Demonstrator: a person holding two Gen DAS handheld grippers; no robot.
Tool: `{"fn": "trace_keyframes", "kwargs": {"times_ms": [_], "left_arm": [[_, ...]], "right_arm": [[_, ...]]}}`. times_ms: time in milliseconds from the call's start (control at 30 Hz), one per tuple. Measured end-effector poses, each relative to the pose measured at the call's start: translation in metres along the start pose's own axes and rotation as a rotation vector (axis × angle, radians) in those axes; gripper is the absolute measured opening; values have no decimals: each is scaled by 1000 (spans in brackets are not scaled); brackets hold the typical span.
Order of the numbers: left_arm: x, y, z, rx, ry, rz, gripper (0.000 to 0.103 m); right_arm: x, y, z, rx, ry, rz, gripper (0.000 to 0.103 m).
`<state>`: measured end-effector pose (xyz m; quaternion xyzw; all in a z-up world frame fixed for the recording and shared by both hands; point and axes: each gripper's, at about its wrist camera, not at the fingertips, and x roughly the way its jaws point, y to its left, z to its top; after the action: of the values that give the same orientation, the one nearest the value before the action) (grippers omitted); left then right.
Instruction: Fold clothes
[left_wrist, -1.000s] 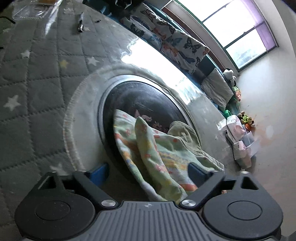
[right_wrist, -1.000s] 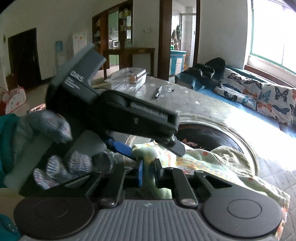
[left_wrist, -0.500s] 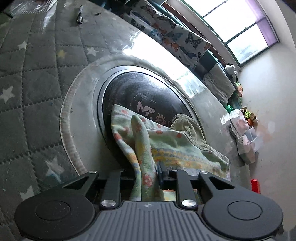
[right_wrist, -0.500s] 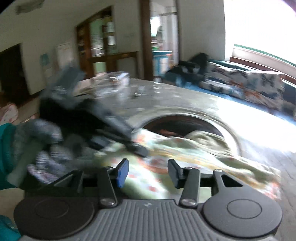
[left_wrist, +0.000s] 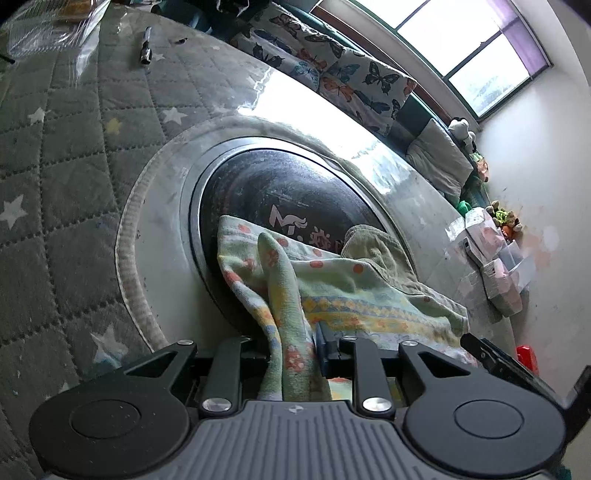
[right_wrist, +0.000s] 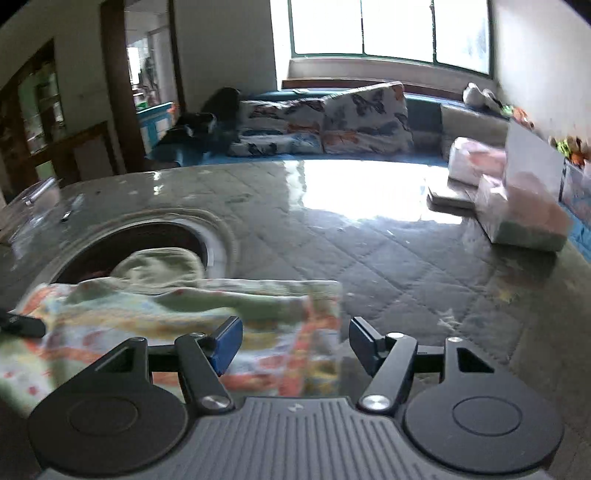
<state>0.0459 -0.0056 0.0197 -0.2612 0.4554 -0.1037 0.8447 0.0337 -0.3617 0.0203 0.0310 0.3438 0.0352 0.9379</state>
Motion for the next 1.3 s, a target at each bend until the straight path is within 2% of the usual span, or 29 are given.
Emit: {"fn": "trace_keyframes", "kwargs": {"times_ms": [200,267,300,400,433,500,700,1067,1300], "left_arm": [[1,-3,0,23,-6,17,24],[1,-5,0,34,-10,24,22],[2,-6,-1,42,-13,28,22],[1,-11,-1,76,-21,44,20],[1,-13,-1,89,-25,49,18],[-2,-20,-1,120,-35,48,13],[-11,-58,8,233,-74,-2,11],[37,-158,2,390,-26,-108,11],[71,-205,-7,466,10,-161,11]], "right_arm": [[9,-8,-2,44,3,35,64],[8,-4,-2,47,3,71,43],[7,-3,-2,50,6,86,28],[2,0,-2,73,7,87,11],[-2,0,-2,83,-2,89,9],[-11,-1,-3,101,-34,97,8],[-52,-4,2,96,-125,58,7],[-103,-63,8,140,-223,-150,7],[-113,-107,-2,214,-241,-257,7]]}}
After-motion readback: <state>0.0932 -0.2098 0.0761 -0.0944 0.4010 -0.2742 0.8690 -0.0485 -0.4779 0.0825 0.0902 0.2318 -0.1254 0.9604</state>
